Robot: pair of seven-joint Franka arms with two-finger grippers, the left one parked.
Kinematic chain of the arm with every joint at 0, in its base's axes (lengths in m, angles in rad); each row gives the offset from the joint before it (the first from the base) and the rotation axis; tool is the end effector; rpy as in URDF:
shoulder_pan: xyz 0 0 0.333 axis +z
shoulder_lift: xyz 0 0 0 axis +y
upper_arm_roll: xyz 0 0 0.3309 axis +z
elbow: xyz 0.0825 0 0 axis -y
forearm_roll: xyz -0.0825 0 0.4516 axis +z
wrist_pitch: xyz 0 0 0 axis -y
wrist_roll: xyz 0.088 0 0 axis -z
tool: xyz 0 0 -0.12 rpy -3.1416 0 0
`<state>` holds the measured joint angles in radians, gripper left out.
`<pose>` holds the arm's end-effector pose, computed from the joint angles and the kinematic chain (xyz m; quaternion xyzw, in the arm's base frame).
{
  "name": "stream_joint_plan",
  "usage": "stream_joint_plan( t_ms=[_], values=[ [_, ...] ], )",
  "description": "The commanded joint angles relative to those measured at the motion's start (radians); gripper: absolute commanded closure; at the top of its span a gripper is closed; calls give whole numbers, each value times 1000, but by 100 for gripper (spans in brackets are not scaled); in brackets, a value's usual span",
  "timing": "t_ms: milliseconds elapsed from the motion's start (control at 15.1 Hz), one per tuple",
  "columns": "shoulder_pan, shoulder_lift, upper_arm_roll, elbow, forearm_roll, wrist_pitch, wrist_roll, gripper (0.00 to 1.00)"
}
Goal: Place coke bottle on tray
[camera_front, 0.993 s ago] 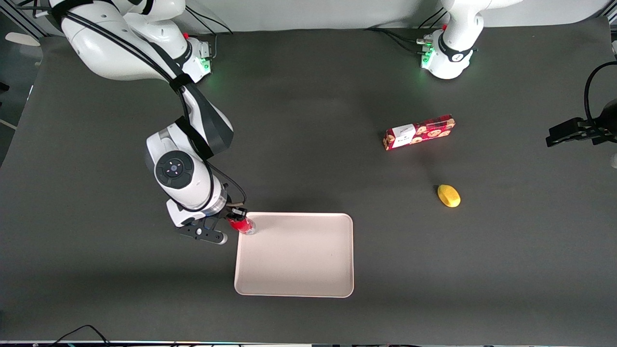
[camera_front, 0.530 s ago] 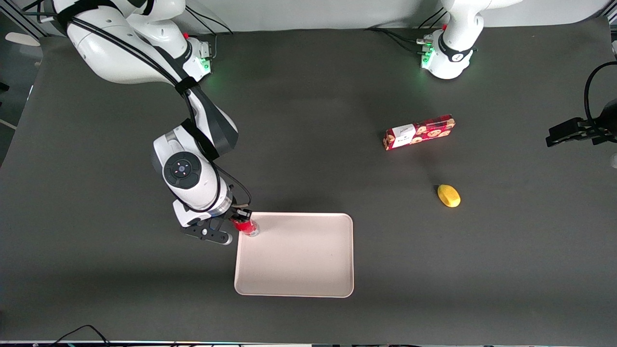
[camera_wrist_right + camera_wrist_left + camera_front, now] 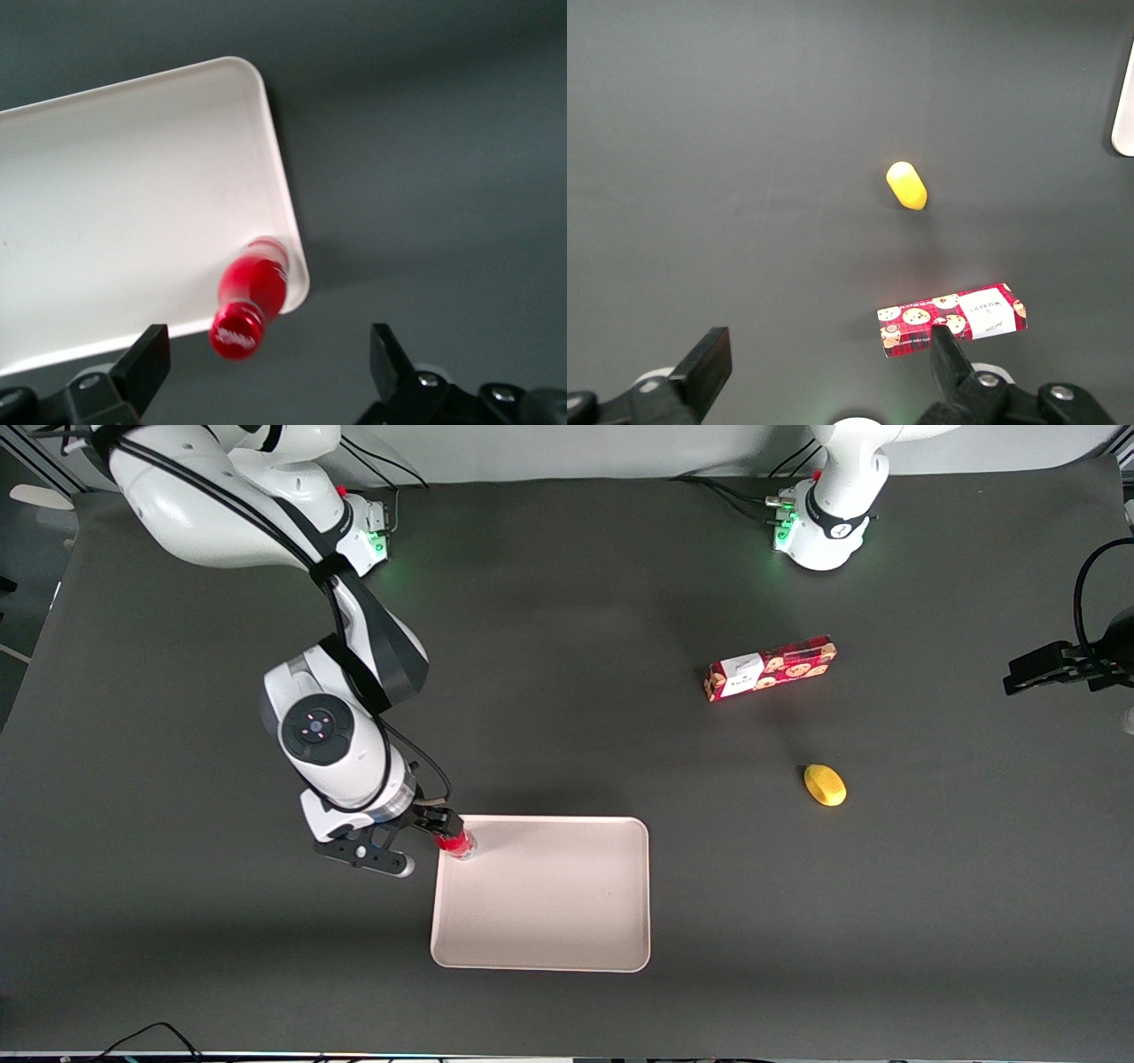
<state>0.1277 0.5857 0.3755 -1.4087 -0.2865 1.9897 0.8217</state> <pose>0.7201 0.3146 0.3560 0.9904 -0.1332 0.0333 0.0124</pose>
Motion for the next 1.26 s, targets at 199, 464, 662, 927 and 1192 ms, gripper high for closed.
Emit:
stream_joint_plan(
  t_ms=[199,464,662,927,1192],
  values=[
    [-97,-312,-4,-13,105,-386,-316,0],
    [-100,-608,-188,-313,187,-370,-516,0],
    [-99,-785,-328,-556,194,-248,-640,0],
    [-97,-833,-368,-633,217,-203,-635,0],
    [-89,-797,-371,-524,294,-262,-618,0]
  ],
)
